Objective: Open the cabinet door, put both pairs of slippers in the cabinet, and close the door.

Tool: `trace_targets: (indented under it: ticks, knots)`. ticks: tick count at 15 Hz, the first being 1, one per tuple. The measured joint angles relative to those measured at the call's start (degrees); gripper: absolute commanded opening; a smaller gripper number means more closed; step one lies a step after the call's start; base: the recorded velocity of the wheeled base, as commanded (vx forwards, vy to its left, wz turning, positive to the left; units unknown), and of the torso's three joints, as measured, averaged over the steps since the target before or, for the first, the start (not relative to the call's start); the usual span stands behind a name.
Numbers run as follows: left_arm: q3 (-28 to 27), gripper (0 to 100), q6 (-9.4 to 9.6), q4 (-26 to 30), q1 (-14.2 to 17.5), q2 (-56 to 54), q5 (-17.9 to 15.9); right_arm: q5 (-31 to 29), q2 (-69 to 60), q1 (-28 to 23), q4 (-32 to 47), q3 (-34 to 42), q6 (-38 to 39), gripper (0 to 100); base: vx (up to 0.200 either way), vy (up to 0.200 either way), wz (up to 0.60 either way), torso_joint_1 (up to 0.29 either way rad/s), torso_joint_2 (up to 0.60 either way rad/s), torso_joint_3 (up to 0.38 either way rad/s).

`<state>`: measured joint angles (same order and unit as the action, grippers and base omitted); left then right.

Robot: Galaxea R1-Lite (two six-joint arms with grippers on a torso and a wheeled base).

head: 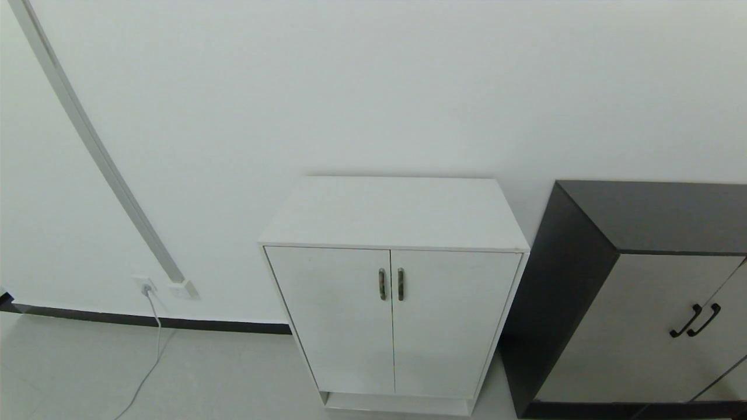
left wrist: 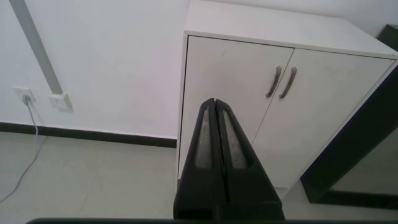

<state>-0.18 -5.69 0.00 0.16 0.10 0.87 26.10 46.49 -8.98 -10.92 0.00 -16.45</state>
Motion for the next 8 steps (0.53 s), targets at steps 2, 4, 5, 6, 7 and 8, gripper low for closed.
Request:
trace_targets:
  ticks: [2,4,5,6,7,8]
  knots:
    - [0.0,0,0.0,0.0,0.0,0.0,0.0,-0.49,-0.96,0.23,5.57,0.0,-0.55,0,0.0,0.0,0.0,0.0,0.0,0.0]
    - [0.02,0,0.0,0.0,0.02,0.0,0.0,-1.94,-1.46,-0.6,6.36,0.0,-0.2,0,0.0,0.0,0.0,0.0,0.0,0.0]
    - [0.02,0,0.01,0.0,-0.02,0.0,0.0,-2.49,-1.66,-2.32,6.77,0.0,0.17,0,0.0,0.0,0.0,0.0,0.0,0.0]
    - [0.02,0,0.0,0.0,-0.02,0.0,0.0,-2.78,-1.82,-4.88,7.12,0.0,1.12,0,0.0,0.0,0.0,0.0,0.0,0.0]
    - [0.02,0,0.0,0.0,-0.02,0.0,0.0,-3.0,-2.01,-7.74,7.23,0.0,3.64,0,0.0,0.0,0.0,0.0,0.0,0.0]
    - [0.02,0,0.01,0.0,-0.02,0.0,0.0,-3.11,-2.12,-10.03,7.51,0.0,8.0,0,0.0,0.0,0.0,0.0,0.0,0.0]
